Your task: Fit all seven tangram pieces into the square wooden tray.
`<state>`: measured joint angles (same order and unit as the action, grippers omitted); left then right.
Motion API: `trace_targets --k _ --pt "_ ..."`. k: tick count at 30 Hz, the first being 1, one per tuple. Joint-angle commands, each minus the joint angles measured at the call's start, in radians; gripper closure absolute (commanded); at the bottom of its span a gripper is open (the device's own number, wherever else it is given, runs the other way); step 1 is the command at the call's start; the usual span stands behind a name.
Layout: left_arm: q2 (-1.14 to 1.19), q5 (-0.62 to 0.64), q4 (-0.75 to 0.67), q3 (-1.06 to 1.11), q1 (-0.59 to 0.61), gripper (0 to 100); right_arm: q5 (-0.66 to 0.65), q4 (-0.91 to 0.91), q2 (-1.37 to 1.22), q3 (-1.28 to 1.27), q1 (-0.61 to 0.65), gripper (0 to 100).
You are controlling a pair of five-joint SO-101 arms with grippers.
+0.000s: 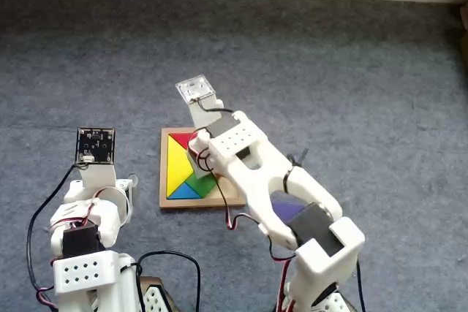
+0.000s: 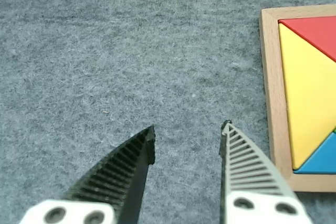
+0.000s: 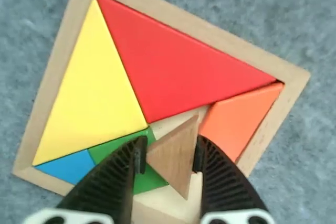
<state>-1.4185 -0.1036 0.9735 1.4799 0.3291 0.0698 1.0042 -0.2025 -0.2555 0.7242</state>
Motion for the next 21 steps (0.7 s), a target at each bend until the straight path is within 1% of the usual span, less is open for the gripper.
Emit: trace_targets --k 1,4,5,8,9,18,21 --pt "-0.012 -0.009 -0.017 -0.004 0.010 79 -0.006 0.027 0.013 0.064 0.007 94.5" --pt "-0.012 -0.009 -0.017 -0.004 0.010 79 -0.005 0.033 0.013 0.065 0.008 92.5" --pt "-0.012 -0.009 -0.017 -0.004 0.010 79 0.002 0.033 0.013 0.064 0.008 89.8" --pt "-0.012 -0.009 -0.017 -0.004 0.010 79 0.089 0.033 0.013 0.064 0.008 81.0" --pt "-0.012 -0.009 -0.017 -0.004 0.010 79 0.100 0.033 0.013 0.064 0.008 78.9" --pt "-0.012 -0.009 -0.017 -0.004 0.008 79 0.101 0.039 0.022 0.070 0.008 78.2" --pt "-0.012 -0.009 -0.017 -0.004 0.008 79 0.100 0.117 0.025 0.077 0.007 78.2"
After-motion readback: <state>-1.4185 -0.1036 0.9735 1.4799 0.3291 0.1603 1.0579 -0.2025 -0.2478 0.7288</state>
